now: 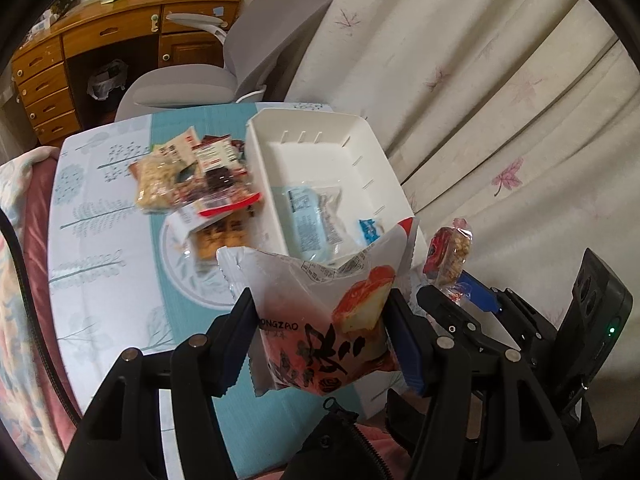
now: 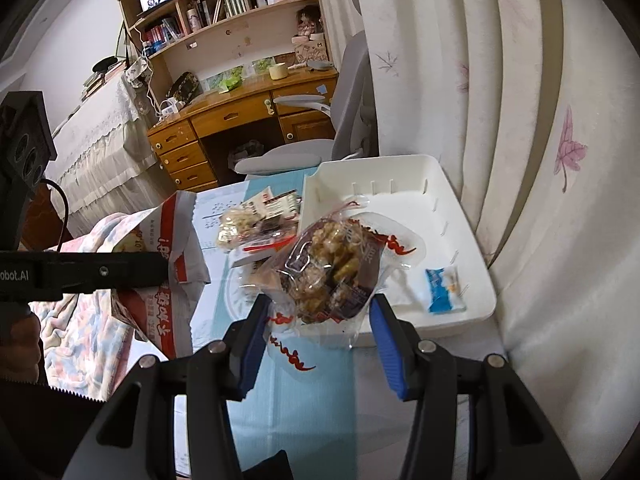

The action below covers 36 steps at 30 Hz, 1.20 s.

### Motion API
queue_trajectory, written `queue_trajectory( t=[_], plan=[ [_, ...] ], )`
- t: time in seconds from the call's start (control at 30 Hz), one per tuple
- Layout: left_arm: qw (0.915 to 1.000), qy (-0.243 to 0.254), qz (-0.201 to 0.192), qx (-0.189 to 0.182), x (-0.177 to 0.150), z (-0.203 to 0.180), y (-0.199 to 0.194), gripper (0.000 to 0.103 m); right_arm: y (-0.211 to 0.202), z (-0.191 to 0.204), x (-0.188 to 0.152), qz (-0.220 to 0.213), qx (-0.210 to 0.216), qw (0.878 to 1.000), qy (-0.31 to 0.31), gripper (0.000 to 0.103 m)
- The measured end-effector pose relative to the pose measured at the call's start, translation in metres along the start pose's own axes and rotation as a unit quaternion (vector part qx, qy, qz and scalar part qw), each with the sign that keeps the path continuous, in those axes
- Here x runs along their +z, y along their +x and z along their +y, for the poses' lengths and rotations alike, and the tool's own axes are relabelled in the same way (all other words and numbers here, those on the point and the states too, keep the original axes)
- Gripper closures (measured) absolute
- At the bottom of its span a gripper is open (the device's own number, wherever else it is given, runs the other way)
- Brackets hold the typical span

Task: Organize snacks
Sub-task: 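Carry both packets over the white tray and release them inside, then withdraw both tools from the tray back toward the snack pile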

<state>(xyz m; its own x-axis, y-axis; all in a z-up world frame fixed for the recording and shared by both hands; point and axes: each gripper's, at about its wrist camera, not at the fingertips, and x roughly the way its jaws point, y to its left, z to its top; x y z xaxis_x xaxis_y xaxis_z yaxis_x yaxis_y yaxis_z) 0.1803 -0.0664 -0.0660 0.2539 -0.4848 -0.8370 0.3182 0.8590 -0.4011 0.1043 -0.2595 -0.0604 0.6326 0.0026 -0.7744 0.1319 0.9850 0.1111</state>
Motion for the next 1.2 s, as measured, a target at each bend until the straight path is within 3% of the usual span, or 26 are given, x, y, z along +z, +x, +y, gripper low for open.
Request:
queue_trajectory(
  t=[0.53, 0.6, 0.8, 1.2],
  plan=[
    [0.9996, -0.012, 0.004, 0.027, 0.046, -0.069, 0.089, 0.039, 0.042, -0.098, 0.038, 0.038, 0.031, 0.998, -0.044, 0.051],
    [0.9992, -0.013, 0.001, 0.037, 0.051, -0.075, 0.094, 0.034, 0.045, -0.106, 0.043, 0.037, 0.034, 0.998, -0.043, 0.051],
    [0.9987, -0.026, -0.005, 0.044, 0.056, -0.077, 0.097, 0.022, 0.051, -0.118, 0.041, 0.042, 0.048, 0.997, -0.035, 0.039],
    [0.9949, -0.07, -0.002, 0.072, 0.031, -0.05, 0.078, 0.022, 0.052, -0.107, 0.037, 0.052, 0.074, 0.996, -0.014, 0.031]
  ],
)
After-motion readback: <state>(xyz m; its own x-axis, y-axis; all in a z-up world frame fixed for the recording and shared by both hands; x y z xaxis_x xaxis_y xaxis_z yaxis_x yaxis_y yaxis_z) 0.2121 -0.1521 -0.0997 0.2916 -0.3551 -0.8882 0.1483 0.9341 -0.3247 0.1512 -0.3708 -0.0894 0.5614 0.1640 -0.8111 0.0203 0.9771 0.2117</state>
